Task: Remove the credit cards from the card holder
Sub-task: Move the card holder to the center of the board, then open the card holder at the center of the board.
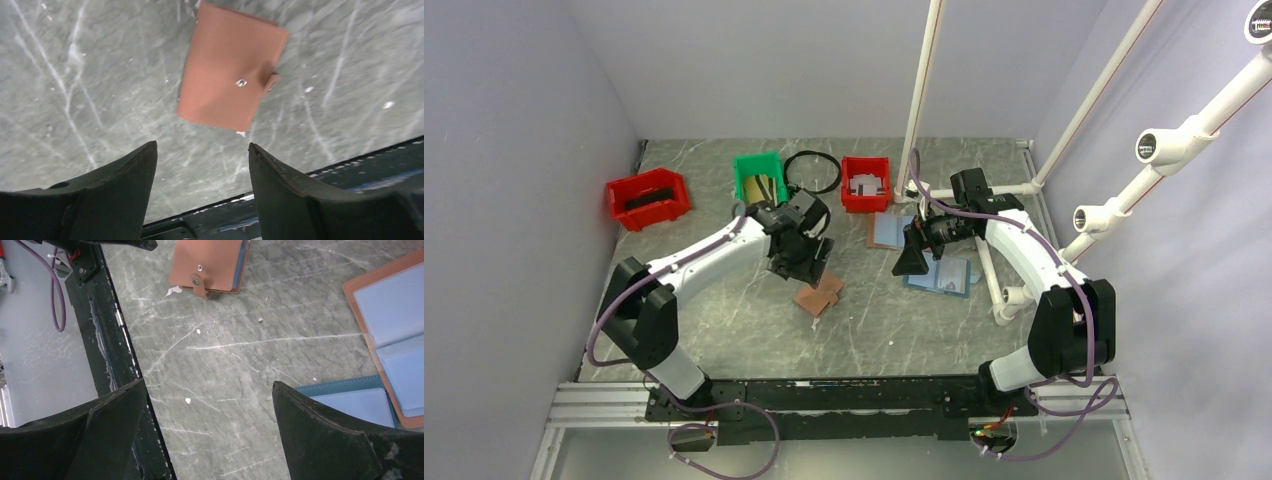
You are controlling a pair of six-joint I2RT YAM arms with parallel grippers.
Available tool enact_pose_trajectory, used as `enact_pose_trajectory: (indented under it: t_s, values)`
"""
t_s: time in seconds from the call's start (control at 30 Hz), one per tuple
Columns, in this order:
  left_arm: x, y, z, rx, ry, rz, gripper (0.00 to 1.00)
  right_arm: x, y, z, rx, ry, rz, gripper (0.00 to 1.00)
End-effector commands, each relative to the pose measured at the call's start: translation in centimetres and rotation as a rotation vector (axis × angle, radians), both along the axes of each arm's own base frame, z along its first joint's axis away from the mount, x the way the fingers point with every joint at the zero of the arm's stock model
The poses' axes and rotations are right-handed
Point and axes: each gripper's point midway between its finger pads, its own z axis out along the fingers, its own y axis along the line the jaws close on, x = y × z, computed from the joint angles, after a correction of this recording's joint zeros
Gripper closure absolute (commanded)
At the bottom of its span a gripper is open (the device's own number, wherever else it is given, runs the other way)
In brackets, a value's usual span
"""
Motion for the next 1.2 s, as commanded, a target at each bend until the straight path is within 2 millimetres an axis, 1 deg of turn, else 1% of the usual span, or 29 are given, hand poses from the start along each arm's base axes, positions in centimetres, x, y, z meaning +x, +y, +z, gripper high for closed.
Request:
enact_pose_trajectory:
  t_s: [0.0,0.07,0.13,0.2,0.23,0.37,0.47,0.67,0.77,0.9,0.97,1.03,1.17]
  values:
    - [-0.9,1.4,-0.3,0.179,-0.066,-0.122,0.26,-0.3,0.4,1.2,0.043,-0.04,0.029,0.0]
    - [-1.0,0.8,-0.4,0.223,-0.112,-0.157,0.25,-0.2,0.4,1.1,0.04,-0.036,0.028,0.0]
    - [-1.3,-0.4,-0.7,0.237,-0.162,-0.203,0.23,-0.1,0.4,1.1,0.039,-0.032,0.027,0.0]
    - [-1.8,-1.7,-1.3,0.237,-0.197,-0.244,0.23,-0.1,0.4,1.0,0.037,-0.031,0.026,0.0]
    - [-1.9,-1.9,-1.6,0.248,-0.21,-0.248,0.23,-0.1,0.3,1.0,0.035,-0.032,0.026,0.0]
    - [-2.1,-1.8,-3.3,0.314,-0.23,-0.233,0.25,-0.1,0.3,0.8,0.03,-0.033,0.025,0.0]
    - [-2.2,-2.4,-4.3,0.314,-0.239,-0.243,0.27,-0.1,0.2,0.7,0.029,-0.033,0.025,0.0]
    - [-2.5,-2.8,-6.3,0.321,-0.223,-0.246,0.31,-0.2,0.2,0.6,0.026,-0.033,0.024,0.0]
    - [-2.6,-2.9,-7.1,0.33,-0.221,-0.249,0.31,-0.3,0.2,0.6,0.025,-0.034,0.023,0.0]
    - [-2.3,-2.6,-8.1,0.368,-0.228,-0.245,0.32,-0.3,0.1,0.6,0.024,-0.038,0.022,0.0]
    - [-2.0,-2.1,-8.5,0.399,-0.237,-0.237,0.36,-0.4,0.1,0.6,0.024,-0.038,0.022,0.0]
    - [-1.8,-1.7,-8.9,0.429,-0.242,-0.224,0.52,-0.4,0.1,0.6,0.024,-0.038,0.023,0.0]
    - [-1.7,-1.6,-8.9,0.44,-0.243,-0.208,0.79,-0.5,0.1,0.6,0.023,-0.04,0.025,0.0]
